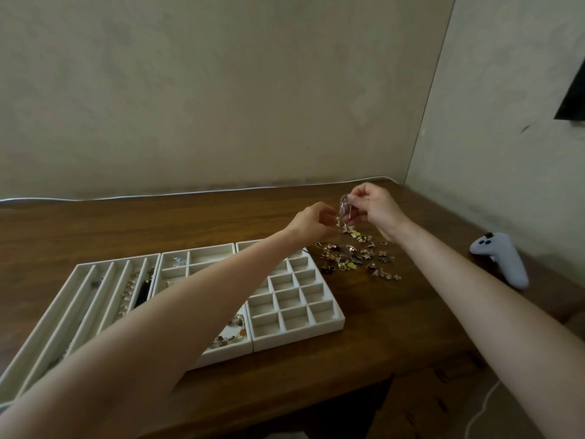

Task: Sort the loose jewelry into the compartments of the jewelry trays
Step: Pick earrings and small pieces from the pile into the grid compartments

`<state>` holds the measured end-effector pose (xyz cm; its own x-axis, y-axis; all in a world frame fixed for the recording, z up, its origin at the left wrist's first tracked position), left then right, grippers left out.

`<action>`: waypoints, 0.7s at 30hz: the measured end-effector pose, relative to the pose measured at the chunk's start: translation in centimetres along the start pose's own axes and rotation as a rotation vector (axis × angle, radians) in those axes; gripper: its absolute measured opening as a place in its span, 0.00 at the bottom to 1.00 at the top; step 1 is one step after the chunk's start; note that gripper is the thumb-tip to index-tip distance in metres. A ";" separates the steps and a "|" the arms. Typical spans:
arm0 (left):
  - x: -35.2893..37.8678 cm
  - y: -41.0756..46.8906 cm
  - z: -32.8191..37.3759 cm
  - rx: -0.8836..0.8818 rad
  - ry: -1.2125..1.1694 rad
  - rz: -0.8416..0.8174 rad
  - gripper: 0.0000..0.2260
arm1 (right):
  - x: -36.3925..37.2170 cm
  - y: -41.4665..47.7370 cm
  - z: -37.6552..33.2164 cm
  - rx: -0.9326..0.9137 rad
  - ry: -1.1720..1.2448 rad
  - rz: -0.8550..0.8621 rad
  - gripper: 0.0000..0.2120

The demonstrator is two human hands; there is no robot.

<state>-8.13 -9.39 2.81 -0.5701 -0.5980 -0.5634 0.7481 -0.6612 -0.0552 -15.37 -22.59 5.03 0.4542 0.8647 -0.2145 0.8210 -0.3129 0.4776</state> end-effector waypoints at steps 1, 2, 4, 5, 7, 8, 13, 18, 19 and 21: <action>0.1 0.0 0.2 0.006 -0.011 -0.016 0.17 | 0.3 0.2 -0.5 -0.013 0.044 0.006 0.05; 0.2 -0.1 0.4 0.014 -0.018 -0.026 0.15 | 0.5 0.3 -0.9 -0.024 0.092 0.010 0.06; 0.2 -0.2 0.7 0.025 -0.064 -0.042 0.11 | 0.8 0.6 -1.6 -0.046 0.188 0.006 0.06; 0.2 -0.3 0.8 0.022 -0.094 -0.048 0.10 | 1.0 0.7 -1.9 -0.058 0.224 0.003 0.06; 0.1 -0.3 0.8 0.008 -0.140 -0.061 0.09 | 1.1 1.0 -2.5 -0.081 0.277 0.011 0.05; 0.1 -0.4 0.8 -0.001 -0.159 -0.072 0.09 | 1.1 1.0 -2.7 -0.090 0.298 0.023 0.05; -0.4 -0.7 0.4 -0.041 -0.298 -0.093 0.13 | 0.7 1.4 -2.7 -0.100 0.253 0.099 0.05; -1.6 -0.8 0.3 -0.028 -0.428 -0.080 0.15 | 0.0 1.1 -1.9 -0.072 0.163 0.169 0.05; -1.8 -0.9 0.3 -0.029 -0.467 -0.089 0.15 | 0.0 1.0 -1.8 -0.069 0.158 0.171 0.05; -2.1 -1.0 0.3 -0.036 -0.542 -0.116 0.14 | -0.1 0.9 -1.7 -0.067 0.153 0.161 0.05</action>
<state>-7.79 -7.58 4.35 -0.7352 -0.6761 -0.0479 0.6760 -0.7262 -0.1255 -15.27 -22.28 6.96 0.5158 0.8567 -0.0016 0.7149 -0.4294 0.5519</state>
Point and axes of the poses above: each hand's wrist, its own y-axis towards the middle knuckle, its own x-axis out of the palm, z = x × y, the point moved 2 cm from there along y, towards the middle knuckle, and after that the axes turned 15 degrees about -x, right-handed, at the moved point
